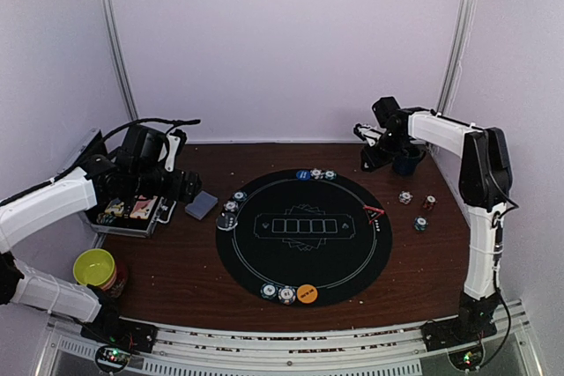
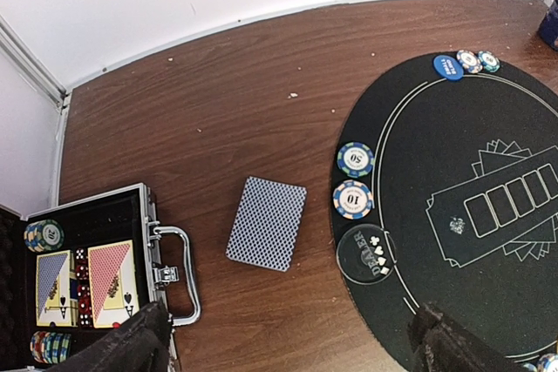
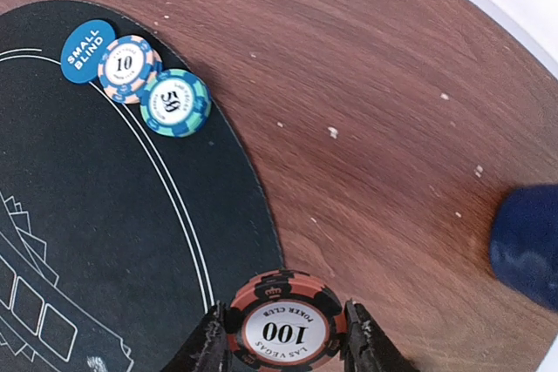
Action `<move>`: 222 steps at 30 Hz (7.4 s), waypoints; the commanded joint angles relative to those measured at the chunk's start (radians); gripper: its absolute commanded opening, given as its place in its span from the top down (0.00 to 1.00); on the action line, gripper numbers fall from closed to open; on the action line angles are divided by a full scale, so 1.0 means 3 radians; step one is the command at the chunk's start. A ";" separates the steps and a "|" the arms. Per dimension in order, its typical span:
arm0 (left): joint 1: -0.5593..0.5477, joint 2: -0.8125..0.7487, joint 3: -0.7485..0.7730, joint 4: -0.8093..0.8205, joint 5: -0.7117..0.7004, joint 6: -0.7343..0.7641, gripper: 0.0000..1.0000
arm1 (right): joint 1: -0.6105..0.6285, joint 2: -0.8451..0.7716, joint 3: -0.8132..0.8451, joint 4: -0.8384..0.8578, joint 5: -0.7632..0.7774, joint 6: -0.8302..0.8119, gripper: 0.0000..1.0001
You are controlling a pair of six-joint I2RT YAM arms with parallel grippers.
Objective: Distribute texas hold em gaming equipment
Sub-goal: Place the poker chips pile in the small blind area, then pick up the pile of poker chips from the pile of poker chips.
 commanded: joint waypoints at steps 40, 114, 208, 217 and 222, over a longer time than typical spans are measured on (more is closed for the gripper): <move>-0.0013 0.0024 -0.0016 0.0142 -0.0099 0.0064 0.02 | 0.0365 0.1016 0.0794 0.0335 0.0192 0.0026 0.67; -0.0015 0.0029 -0.0016 0.0138 -0.0062 0.0070 0.02 | -0.1567 -0.1249 -0.2053 0.0570 -0.0162 -0.0628 0.12; -0.0011 0.0029 -0.0012 0.0137 -0.0067 0.0085 0.02 | -0.0310 -0.1504 -0.1513 0.0239 0.0123 -0.0350 0.67; -0.0012 -0.0015 -0.0025 0.0136 -0.0161 0.0075 0.02 | 0.0885 -0.1274 -0.0991 0.0140 0.0150 -0.0120 0.67; -0.0006 -0.0066 -0.0025 0.0137 -0.0239 0.0070 0.02 | 0.1517 -0.0955 -0.0683 0.0141 0.0175 -0.0015 0.67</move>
